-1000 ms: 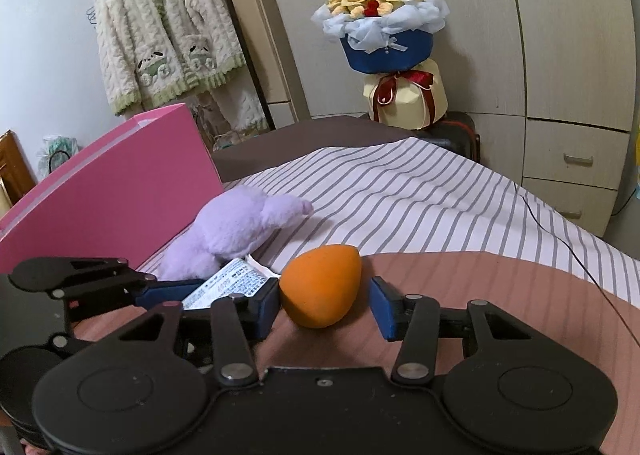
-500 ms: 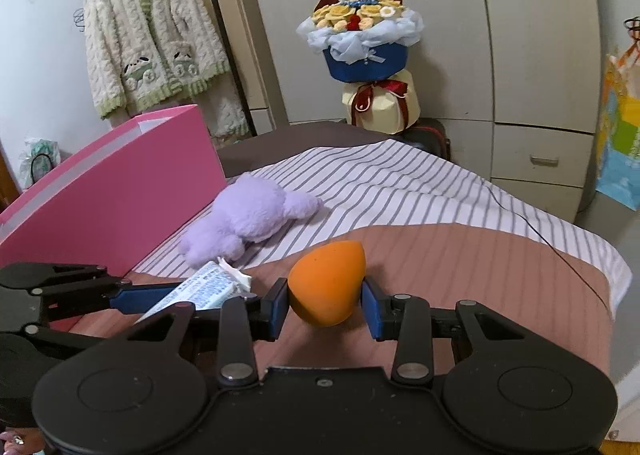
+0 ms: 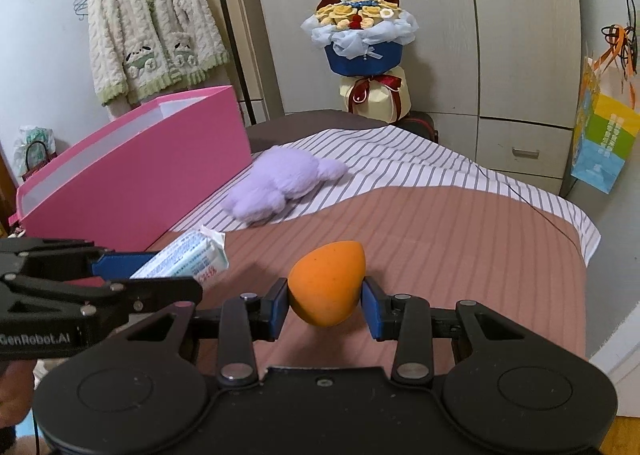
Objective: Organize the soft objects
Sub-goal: 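Carry the wipes with the left gripper to the box while the right carries the sponge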
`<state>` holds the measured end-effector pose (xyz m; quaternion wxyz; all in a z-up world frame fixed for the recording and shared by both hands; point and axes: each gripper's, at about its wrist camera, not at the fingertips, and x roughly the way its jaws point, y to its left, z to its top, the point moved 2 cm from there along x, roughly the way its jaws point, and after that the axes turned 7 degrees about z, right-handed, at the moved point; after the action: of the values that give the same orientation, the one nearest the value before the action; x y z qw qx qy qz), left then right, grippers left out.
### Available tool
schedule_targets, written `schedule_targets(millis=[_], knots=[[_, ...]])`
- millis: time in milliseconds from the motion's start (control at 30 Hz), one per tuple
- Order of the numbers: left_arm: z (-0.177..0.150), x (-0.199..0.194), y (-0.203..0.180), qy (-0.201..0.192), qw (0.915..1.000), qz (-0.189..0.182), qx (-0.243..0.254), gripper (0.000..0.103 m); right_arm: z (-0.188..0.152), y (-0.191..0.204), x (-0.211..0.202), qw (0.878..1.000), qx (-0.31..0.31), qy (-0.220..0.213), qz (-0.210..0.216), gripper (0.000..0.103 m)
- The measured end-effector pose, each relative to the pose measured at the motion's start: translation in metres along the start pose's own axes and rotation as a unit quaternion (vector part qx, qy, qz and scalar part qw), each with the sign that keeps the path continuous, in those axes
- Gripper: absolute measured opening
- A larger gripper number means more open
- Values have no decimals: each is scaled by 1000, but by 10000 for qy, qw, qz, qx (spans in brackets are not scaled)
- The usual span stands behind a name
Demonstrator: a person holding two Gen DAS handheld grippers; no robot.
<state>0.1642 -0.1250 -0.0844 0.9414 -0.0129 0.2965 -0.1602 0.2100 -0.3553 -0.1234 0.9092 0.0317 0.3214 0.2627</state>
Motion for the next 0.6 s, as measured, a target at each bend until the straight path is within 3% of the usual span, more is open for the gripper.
schedule_targets(millis=[333,600], knots=[[-12,-38,17,-12,9995,-294,-89,38,-19,42,-26,9996,-205,86,-165,44],[-26,-66,39,320,9984,-447,-137,38,-29,99,-52,9960,-791,355,-200,43]])
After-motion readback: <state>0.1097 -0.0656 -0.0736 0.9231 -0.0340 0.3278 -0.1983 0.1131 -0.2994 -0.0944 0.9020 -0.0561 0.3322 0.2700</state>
